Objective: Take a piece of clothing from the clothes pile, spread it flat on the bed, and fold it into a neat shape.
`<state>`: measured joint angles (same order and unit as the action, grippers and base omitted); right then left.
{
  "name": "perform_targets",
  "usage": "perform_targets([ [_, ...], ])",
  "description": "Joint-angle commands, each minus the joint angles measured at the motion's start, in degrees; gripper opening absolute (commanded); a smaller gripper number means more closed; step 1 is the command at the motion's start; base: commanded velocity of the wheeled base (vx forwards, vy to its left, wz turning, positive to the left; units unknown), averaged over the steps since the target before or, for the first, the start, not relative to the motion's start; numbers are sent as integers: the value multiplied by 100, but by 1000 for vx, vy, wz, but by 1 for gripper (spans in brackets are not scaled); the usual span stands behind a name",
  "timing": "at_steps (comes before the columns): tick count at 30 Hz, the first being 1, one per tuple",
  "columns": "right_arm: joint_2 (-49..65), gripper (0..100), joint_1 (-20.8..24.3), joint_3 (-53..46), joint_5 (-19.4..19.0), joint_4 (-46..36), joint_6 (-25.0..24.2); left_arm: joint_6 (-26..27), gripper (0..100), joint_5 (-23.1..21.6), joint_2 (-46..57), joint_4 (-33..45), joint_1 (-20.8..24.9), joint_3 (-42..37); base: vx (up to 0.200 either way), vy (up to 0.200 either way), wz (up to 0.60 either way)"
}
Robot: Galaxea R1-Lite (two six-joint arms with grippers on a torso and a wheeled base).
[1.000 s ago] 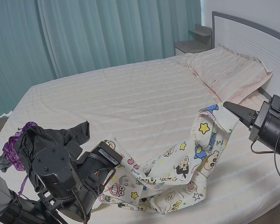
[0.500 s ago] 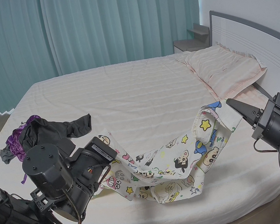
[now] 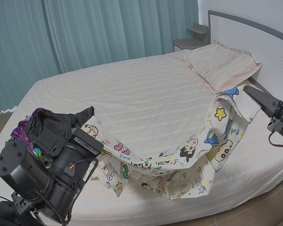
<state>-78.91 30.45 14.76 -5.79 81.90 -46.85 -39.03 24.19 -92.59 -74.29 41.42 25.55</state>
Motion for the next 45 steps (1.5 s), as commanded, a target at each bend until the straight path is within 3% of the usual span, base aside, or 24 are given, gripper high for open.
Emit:
perform_targets([
  [1,719,0,-39,53,-106,-16,106,194,0,7,698,20,-3,-41,0,0,0],
  [7,948,0,-127,774,-388,-429,334,397,0,7,1208,477,-55,108,0,0,0],
  [9,956,0,-400,1442,-432,-1317,369,441,0,7,1533,969,-152,398,0,0,0],
  [15,965,0,-751,2558,-634,-2090,378,449,0,-37,2342,2287,-477,978,0,0,0],
  [21,851,0,-866,3279,-924,-3224,369,432,0,-72,2614,3386,-512,1224,0,0,0],
  [31,130,0,-1340,3120,-950,-3197,308,309,0,-63,1885,3421,-978,1154,0,0,0],
  [35,-705,0,-1621,3261,-1038,-2837,308,-227,0,-116,1243,3395,-1084,1145,0,0,0],
  [38,-1302,0,-1771,3560,-1161,-2415,317,-447,0,-309,856,3377,-1286,1215,0,0,0],
  [45,-2067,0,-1955,3859,-1188,-2301,264,-597,0,-757,127,3307,-1796,1620,200,0,0],
])
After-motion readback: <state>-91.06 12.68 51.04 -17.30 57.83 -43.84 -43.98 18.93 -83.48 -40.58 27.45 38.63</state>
